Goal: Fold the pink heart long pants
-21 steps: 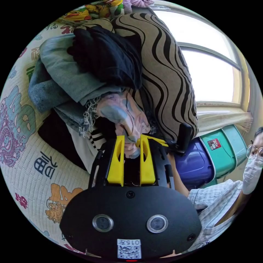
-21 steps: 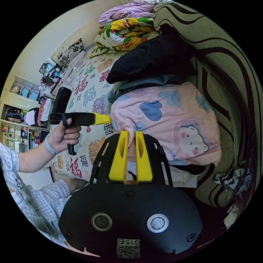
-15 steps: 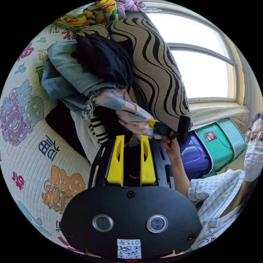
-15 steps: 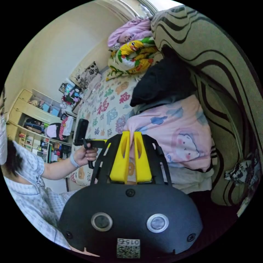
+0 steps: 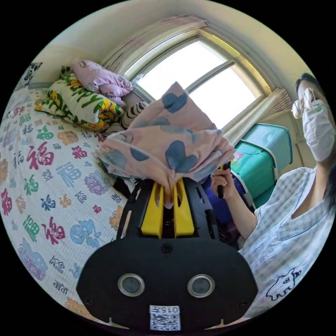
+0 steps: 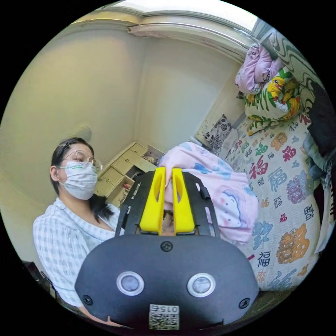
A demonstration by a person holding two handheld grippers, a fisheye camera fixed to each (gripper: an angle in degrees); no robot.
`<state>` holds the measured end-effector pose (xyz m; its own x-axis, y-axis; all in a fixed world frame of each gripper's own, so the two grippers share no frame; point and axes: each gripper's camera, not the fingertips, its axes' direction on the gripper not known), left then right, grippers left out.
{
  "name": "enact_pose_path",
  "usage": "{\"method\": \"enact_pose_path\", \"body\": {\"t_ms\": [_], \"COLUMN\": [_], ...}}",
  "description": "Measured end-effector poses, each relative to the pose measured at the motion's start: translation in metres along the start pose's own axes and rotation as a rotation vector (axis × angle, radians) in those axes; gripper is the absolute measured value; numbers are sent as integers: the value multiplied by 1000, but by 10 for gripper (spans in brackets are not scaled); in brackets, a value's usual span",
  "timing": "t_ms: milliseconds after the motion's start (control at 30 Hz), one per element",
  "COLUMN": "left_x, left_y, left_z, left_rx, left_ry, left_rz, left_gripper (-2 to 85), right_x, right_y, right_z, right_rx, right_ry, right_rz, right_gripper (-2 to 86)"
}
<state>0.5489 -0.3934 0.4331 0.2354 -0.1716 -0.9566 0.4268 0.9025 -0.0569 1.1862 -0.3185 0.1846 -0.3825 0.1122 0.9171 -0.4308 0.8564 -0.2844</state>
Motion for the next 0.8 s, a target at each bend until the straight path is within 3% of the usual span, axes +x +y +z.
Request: {"method": "enact_pose_path", "body": {"t_ms": [200,333,400,467,500,633,800], "left_x": [112,186,215,243,261,308,378], "left_y": [32,57,68,72,76,88,66], "left_z": [-175,-253,-283,-301,-306,-343,-364], "left_rx": [95,160,234,194,146,269,316], "left_ry": [-126,-165,-105,-196,-334,-76,-157], "left_rz": [111,162,183,189,203,261,326], "left_gripper": [22,17,16,14,13,12,11], "right_x": [-38,-33,-31,-38,-40,-50,-57], "right_y": [88,150,172,199,206,244,275], "right_z": [83,126,149,183,191,236,292], "right_rx": [-141,6,-15,-101,-123,-213,-345], "right_ry": [293,101,65,51,57,97,275], "right_rz": [43,117,144,114,107,24,-79], "right_gripper": [7,1,4,17,28,110,236]}}
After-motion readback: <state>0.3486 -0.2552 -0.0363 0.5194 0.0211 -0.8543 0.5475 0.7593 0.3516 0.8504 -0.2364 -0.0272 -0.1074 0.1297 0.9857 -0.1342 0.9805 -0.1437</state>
